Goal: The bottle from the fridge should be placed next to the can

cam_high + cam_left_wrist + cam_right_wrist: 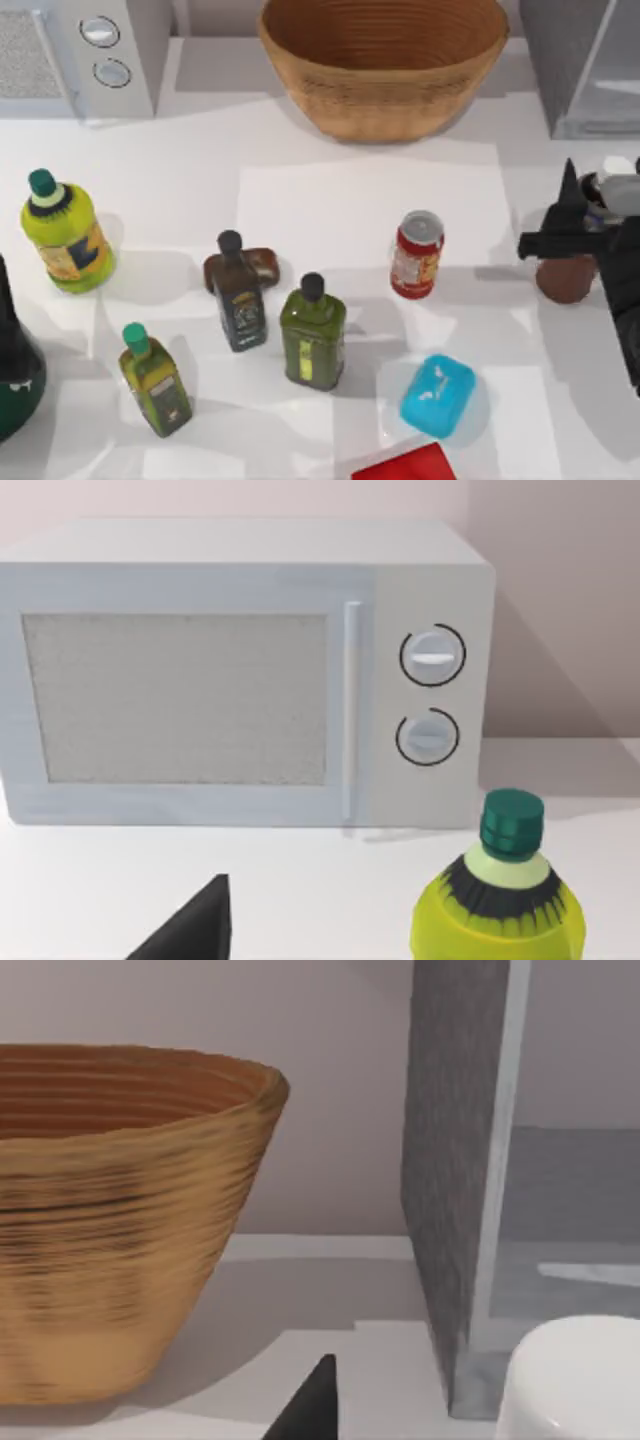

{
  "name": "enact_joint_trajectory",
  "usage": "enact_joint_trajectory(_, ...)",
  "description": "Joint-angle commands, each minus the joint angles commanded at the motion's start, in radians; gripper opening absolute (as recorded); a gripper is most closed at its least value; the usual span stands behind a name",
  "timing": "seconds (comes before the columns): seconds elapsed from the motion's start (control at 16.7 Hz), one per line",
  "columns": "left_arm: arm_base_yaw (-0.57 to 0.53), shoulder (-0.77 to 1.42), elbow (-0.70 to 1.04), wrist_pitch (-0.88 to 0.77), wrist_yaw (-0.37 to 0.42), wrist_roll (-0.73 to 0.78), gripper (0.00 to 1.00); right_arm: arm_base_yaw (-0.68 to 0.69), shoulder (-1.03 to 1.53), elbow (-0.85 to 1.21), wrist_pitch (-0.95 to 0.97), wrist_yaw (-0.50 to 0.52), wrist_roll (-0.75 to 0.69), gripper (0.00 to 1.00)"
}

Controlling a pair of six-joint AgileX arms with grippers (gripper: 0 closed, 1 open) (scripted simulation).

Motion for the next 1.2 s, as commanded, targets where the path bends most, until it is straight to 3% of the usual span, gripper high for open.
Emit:
enact_joint_trajectory(0.12, 0.0, 0.0, 0.0, 0.0, 0.0, 0.0, 1.0, 0.0, 0.0, 0.0, 0.0, 0.0, 0.0, 0.98)
enact_joint_trajectory(0.18, 0.0, 0.0, 0.0, 0.0, 0.0, 0.0, 1.0, 0.0, 0.0, 0.0, 0.0, 0.0, 0.0, 1.0)
enact_joint_trajectory(1.2, 0.0, 0.0, 0.0, 0.0, 0.0, 0.0, 1.0, 0.061, -0.061, -0.107, 0.045, 0.061, 0.001, 1.0)
